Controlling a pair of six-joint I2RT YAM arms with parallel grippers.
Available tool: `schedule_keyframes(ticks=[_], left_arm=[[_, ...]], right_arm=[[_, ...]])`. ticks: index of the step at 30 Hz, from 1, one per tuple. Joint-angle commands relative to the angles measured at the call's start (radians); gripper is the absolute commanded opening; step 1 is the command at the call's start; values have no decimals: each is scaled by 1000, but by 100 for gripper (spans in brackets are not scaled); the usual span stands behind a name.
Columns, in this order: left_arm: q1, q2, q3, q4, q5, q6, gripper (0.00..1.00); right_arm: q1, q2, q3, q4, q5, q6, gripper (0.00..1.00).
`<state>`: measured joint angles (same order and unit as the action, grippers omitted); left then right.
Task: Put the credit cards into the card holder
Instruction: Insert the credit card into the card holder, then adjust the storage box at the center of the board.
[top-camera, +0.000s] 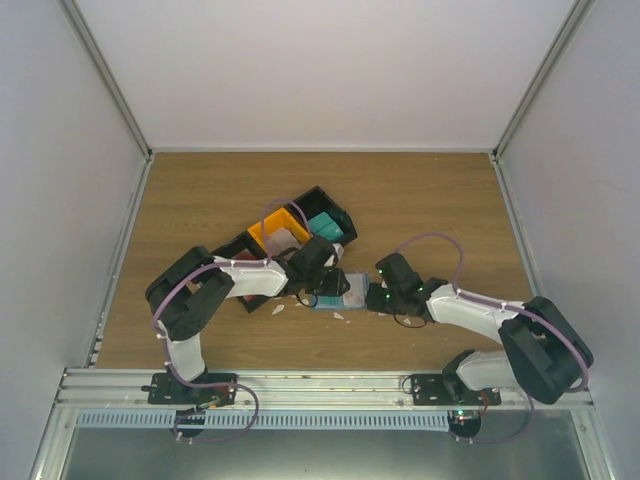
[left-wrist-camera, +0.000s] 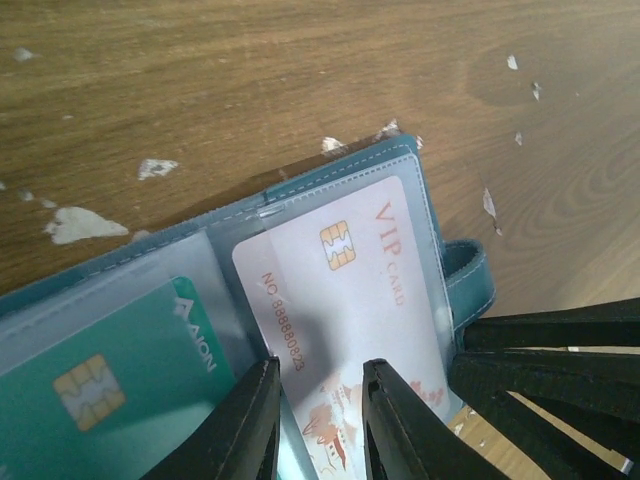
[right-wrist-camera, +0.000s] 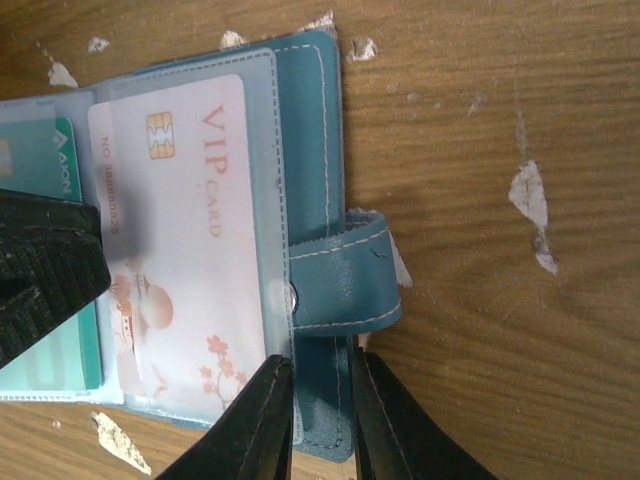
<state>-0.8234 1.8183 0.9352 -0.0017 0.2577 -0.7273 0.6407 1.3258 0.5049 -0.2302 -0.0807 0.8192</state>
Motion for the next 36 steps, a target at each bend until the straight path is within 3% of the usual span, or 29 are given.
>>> schedule_keyframes(ticks=[1,11,15,19,21,24,28,36], left_arm=[[-3,-2,9,27,49,61,27],[-2,-185,44,-153,-128,155,45],[-2,-262,89,-326,-320,188,47],[9,-360,86,-513,-512,161,61],[30,-415,64,-581,-578,133,63],[101,-502,12,-648,-600,101,59],[185,-600,-67,-670,-585,77,43],[295,-532,-85,-609,-475,156,29]], right_arm=[[12,-21,-20,-101,-5,0,21],[12,-159,102,-230,120,-4,38],[11,-195,136,-210,100,-48,41],[11,-192,162,-148,28,-83,43],[11,-179,172,-118,-7,-90,43],[16,-155,186,-87,-34,-95,43],[19,-135,186,-69,-46,-94,43],[19,-108,183,-43,-63,-92,42]])
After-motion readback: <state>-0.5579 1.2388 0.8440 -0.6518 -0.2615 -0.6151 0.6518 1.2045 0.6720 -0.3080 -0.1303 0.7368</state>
